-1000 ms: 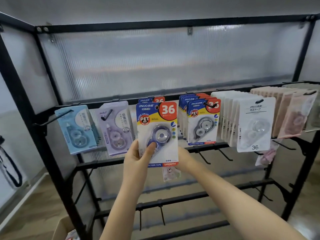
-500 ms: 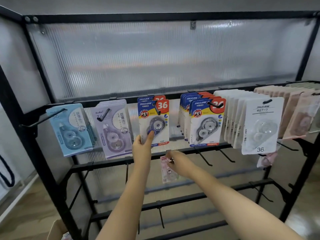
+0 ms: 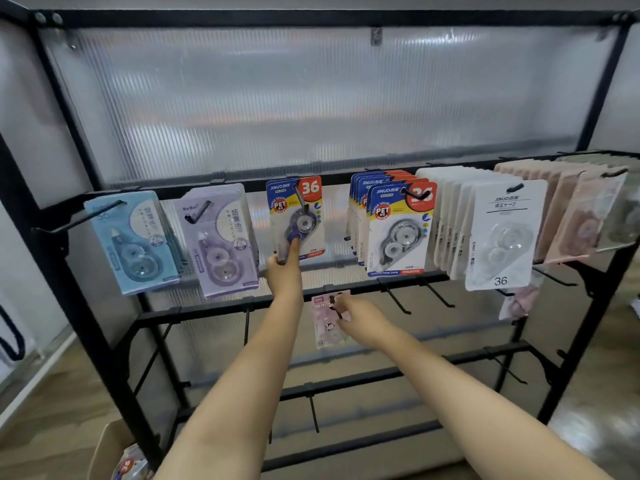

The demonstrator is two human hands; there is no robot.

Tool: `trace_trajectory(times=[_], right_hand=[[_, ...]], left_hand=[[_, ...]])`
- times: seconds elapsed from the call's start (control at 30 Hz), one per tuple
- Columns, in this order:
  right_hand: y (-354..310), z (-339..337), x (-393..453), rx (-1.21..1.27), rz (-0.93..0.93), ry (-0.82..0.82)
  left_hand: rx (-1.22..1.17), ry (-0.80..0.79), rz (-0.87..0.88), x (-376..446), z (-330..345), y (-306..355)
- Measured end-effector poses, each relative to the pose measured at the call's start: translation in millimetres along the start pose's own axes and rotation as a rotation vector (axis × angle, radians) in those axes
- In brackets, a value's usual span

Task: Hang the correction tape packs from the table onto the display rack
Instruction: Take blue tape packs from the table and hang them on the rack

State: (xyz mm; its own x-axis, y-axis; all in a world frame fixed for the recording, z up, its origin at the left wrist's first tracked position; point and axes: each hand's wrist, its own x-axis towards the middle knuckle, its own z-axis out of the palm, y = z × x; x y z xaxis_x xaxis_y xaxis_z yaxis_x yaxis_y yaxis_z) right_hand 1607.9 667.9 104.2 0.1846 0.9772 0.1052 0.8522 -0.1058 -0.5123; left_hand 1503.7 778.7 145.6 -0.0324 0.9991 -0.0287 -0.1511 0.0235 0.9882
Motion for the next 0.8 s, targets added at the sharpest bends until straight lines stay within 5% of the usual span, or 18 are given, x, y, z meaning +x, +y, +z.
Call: trace_trajectory(times=[0.17,0.4,0.8], right_hand=[[-1,0,-29,-0.058,-0.056,-0.028],[-54,20,-59,-0.189,-0.243,-0.102],[-307,150,-152,-0.242,-0.841,-0.396]], left_hand=[[0.236,-0.068,-0.099,-46,-18,-25],[0.835,-0.091,0.219,-131,-110,-19],[1.57,0.36,-0.135,-237,-409,19]])
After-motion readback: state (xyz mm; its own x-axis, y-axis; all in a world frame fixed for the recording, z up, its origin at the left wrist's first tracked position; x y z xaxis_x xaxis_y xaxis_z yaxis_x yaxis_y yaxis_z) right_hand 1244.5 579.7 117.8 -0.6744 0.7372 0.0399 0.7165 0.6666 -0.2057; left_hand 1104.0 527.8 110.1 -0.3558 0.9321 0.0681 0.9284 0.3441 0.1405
